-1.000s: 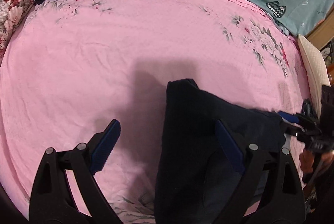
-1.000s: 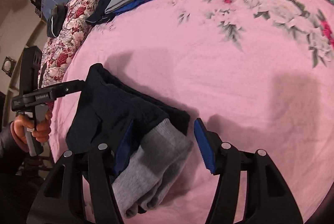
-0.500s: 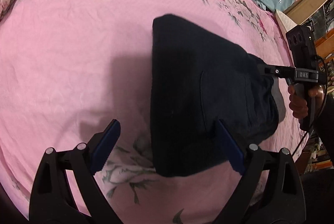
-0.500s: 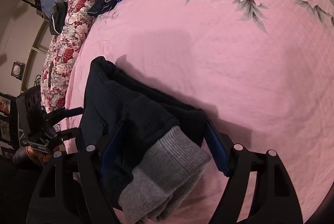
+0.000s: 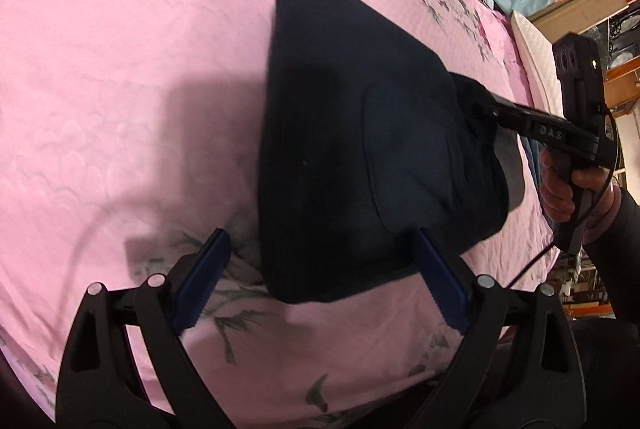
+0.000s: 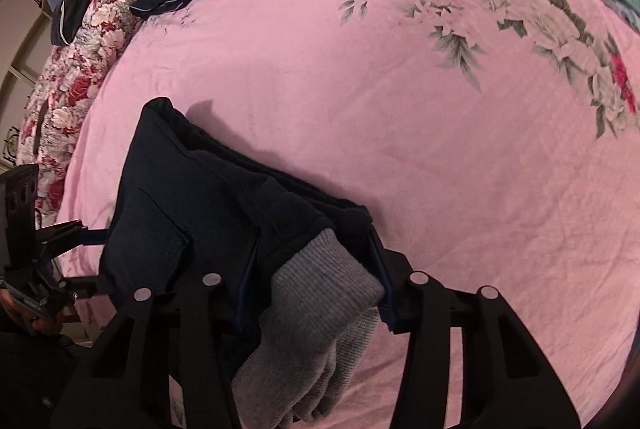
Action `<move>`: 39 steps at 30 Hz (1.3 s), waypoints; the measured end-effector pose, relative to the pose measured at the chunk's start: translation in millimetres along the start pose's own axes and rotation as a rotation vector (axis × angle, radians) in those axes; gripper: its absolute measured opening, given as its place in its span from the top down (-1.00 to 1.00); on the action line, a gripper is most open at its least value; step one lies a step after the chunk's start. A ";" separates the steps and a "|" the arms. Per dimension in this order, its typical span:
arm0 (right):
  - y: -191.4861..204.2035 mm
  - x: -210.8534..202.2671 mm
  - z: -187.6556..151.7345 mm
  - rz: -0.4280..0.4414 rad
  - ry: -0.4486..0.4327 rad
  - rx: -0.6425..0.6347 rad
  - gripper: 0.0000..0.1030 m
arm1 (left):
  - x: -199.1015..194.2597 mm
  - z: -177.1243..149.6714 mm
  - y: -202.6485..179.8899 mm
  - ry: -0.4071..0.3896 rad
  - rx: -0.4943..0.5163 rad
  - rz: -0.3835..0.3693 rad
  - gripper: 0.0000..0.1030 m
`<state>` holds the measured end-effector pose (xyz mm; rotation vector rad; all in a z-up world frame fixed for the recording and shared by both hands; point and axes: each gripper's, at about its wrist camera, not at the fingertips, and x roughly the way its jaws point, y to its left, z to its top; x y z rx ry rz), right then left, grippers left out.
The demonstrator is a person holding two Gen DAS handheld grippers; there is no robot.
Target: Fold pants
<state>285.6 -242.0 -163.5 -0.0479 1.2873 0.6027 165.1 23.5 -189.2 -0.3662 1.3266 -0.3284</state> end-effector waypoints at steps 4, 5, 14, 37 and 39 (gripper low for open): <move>4.0 3.3 2.7 -0.025 0.009 0.009 0.05 | 5.9 -1.8 -3.0 0.019 0.008 -0.012 -0.82; 4.2 3.9 3.0 -0.026 0.009 0.012 0.05 | 6.7 -1.7 -3.9 0.024 0.012 -0.018 -0.83; -4.5 12.0 4.8 0.006 0.025 0.076 -0.03 | 18.6 -1.5 -26.9 0.057 0.068 0.005 -0.84; 16.4 -48.7 -3.1 -0.021 -0.203 -0.099 0.20 | -20.6 0.9 -70.9 -0.114 0.127 0.089 0.47; 12.7 -54.9 -0.3 -0.045 -0.230 -0.114 0.20 | -15.9 3.5 -73.6 -0.109 0.137 0.086 0.46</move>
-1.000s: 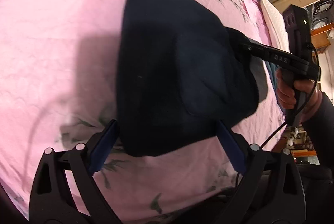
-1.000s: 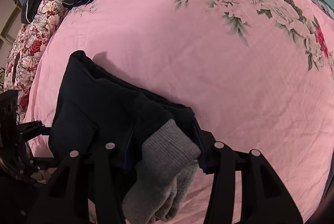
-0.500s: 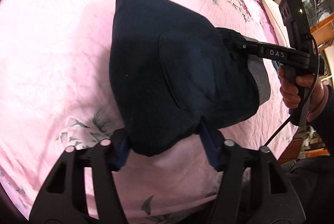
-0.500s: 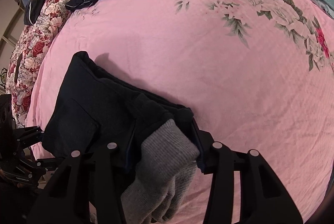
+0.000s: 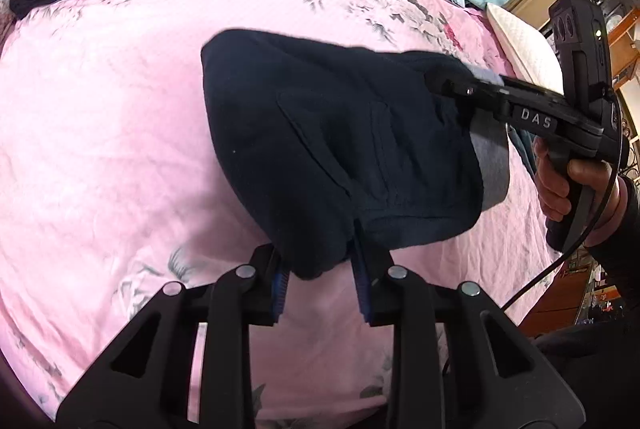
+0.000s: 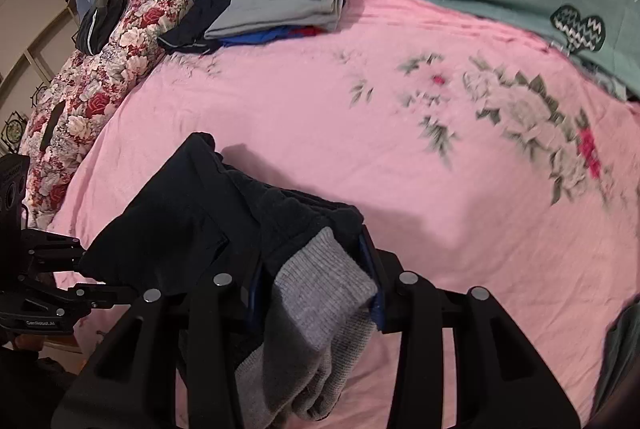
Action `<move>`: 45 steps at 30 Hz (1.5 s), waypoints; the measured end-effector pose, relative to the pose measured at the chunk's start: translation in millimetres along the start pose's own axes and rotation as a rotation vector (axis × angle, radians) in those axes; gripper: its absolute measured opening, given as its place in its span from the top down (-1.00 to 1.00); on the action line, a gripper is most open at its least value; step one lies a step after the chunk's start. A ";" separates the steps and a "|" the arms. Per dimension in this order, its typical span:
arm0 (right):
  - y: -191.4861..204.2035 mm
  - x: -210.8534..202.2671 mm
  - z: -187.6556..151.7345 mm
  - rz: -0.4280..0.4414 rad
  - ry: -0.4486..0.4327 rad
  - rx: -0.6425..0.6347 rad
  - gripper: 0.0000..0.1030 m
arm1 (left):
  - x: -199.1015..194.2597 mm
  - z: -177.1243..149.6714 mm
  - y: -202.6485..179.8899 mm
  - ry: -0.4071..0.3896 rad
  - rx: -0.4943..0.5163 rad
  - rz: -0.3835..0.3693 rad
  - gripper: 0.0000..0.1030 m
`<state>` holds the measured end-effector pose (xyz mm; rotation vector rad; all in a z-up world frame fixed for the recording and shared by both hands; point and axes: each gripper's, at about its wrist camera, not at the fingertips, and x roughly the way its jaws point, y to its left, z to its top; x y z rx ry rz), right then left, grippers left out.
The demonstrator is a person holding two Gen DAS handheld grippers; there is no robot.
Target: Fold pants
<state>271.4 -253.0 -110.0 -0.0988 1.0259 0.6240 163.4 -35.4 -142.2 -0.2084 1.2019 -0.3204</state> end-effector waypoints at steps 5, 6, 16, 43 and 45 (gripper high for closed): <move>-18.0 12.6 -5.5 -0.003 0.036 0.034 0.19 | 23.2 -5.7 8.9 0.091 -0.099 0.054 -0.45; -21.6 16.0 -7.9 -0.002 0.045 0.046 0.19 | 26.5 -8.2 12.9 0.108 -0.122 0.029 -0.57; -28.5 32.6 -9.0 0.012 0.089 0.092 0.16 | 40.9 3.6 40.0 0.100 -0.337 -0.110 -0.60; -27.9 42.5 -9.5 -0.015 0.107 0.051 0.15 | 47.3 19.8 -4.6 0.047 -0.155 0.028 0.11; -28.1 42.2 -10.9 -0.015 0.100 0.048 0.15 | 45.7 17.5 -4.0 0.042 -0.149 0.033 0.12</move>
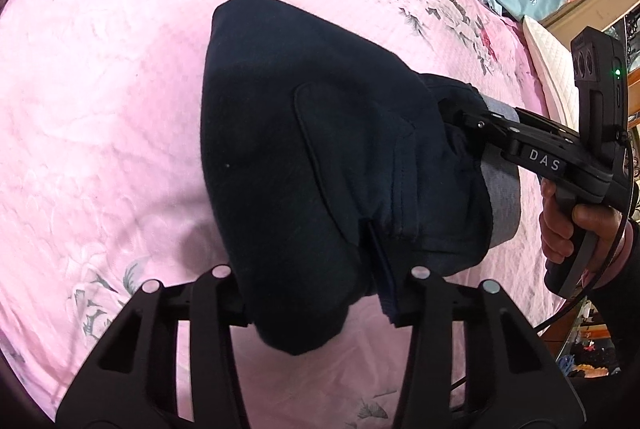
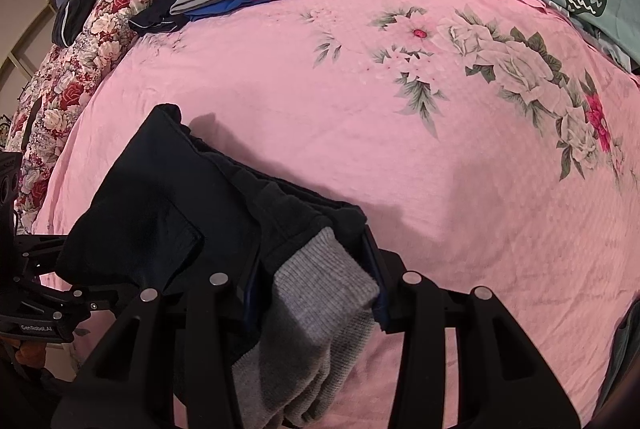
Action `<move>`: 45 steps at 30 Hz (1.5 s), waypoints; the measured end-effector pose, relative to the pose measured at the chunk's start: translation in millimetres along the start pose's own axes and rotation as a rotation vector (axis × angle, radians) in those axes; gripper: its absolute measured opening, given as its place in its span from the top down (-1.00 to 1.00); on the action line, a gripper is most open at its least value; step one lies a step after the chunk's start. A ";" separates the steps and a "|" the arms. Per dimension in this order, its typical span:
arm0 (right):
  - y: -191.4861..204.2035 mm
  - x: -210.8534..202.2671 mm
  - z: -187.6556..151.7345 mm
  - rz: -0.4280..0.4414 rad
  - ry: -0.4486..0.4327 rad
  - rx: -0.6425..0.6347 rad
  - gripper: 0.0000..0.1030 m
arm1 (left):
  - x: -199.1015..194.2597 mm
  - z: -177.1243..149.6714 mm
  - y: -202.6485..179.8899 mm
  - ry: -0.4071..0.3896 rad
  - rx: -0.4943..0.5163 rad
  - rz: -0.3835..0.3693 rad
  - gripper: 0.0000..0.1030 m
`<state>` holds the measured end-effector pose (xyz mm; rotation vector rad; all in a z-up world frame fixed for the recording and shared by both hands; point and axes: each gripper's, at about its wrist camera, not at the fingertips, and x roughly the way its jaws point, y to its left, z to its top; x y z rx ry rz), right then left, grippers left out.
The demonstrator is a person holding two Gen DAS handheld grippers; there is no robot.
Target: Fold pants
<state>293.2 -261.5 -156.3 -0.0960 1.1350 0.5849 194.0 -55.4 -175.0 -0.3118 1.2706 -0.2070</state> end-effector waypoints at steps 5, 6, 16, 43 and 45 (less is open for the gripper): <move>-0.6 -0.6 -2.5 0.000 -0.017 0.005 0.15 | -2.1 0.0 -2.8 -0.007 0.011 0.018 0.18; 0.1 -1.7 -2.8 -0.003 -0.022 0.003 0.16 | -4.3 0.2 -4.1 -0.011 0.016 0.021 0.21; 2.1 -41.4 3.6 0.010 -0.117 -0.005 0.19 | -40.2 17.4 -26.3 -0.053 0.083 0.000 0.34; -150.6 -2.7 213.3 -0.281 -0.229 -0.110 0.20 | 68.5 271.1 -75.2 -0.228 0.035 -0.095 0.34; -152.1 14.2 218.0 -0.287 -0.212 -0.132 0.20 | 85.1 274.3 -67.6 -0.209 0.013 -0.089 0.33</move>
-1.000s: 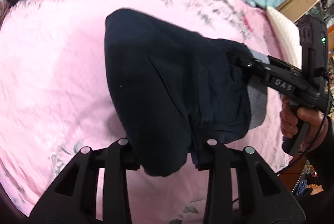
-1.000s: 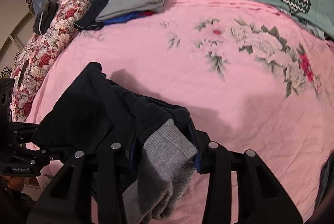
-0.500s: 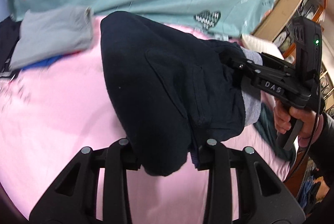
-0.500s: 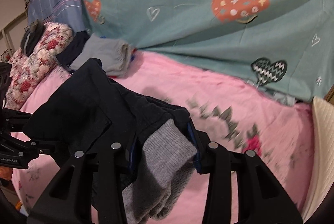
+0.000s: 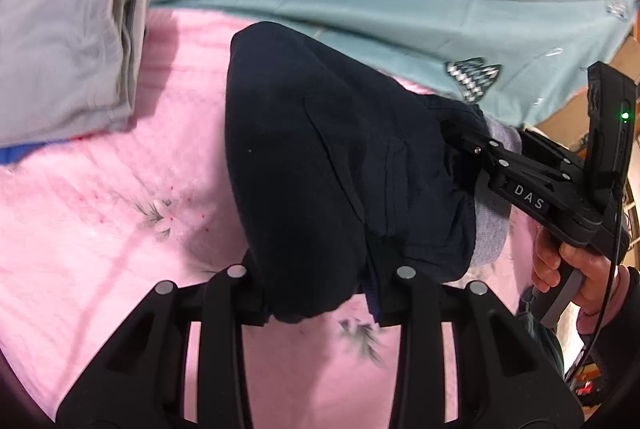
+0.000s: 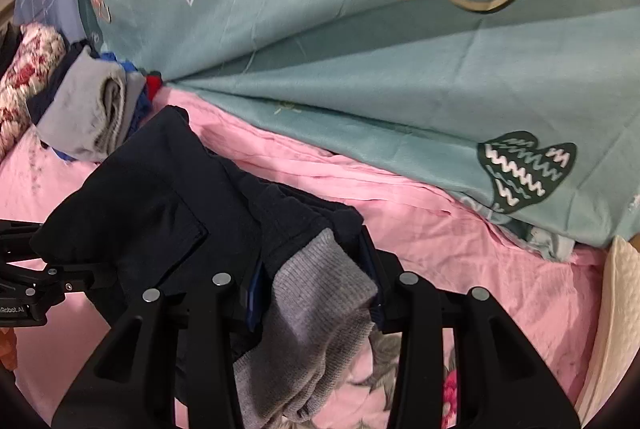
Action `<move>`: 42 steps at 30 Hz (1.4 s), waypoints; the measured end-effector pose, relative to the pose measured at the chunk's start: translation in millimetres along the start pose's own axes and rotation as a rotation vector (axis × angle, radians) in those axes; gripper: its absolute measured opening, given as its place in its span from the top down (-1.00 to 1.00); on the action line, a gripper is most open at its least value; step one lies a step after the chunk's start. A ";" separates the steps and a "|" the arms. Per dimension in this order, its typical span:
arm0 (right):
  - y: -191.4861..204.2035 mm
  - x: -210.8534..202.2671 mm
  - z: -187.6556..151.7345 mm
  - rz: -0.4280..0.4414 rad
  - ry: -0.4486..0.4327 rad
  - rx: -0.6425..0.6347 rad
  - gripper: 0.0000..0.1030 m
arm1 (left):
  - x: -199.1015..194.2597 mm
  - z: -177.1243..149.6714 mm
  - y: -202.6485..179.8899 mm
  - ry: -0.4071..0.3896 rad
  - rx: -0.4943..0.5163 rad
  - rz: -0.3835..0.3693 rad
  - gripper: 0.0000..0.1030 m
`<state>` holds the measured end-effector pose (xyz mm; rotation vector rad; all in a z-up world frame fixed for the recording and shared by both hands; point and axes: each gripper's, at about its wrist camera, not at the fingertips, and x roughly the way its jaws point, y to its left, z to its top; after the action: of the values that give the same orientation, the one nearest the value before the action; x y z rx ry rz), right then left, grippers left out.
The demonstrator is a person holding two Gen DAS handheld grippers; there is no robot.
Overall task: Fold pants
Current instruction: 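Lower the bundle onto the sheet beside the stack and open both tools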
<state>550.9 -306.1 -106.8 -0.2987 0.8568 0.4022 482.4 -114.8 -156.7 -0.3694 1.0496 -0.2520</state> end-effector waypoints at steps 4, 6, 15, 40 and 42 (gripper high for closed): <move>3.9 27.4 -2.6 -0.026 0.027 -0.027 0.18 | 14.5 -3.7 9.0 -0.005 -0.012 0.006 0.23; 2.0 34.8 -4.9 -0.033 0.033 -0.018 0.15 | 15.1 -5.8 9.4 -0.018 -0.012 0.015 0.08; -11.2 1.4 -5.9 -0.118 -0.023 -0.005 -0.16 | -20.9 -6.1 10.0 -0.096 0.056 0.144 -0.50; 15.1 -28.8 -65.6 0.074 0.025 0.259 0.18 | -20.8 -9.2 -12.9 -0.096 0.216 0.345 -0.38; 13.7 2.3 -78.5 0.032 0.161 0.259 0.16 | 1.9 -16.3 -6.5 -0.024 0.222 0.372 -0.42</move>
<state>493.6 -325.7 -158.7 -0.0785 1.0611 0.2947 468.8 -124.2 -162.8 0.0253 1.0339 -0.0290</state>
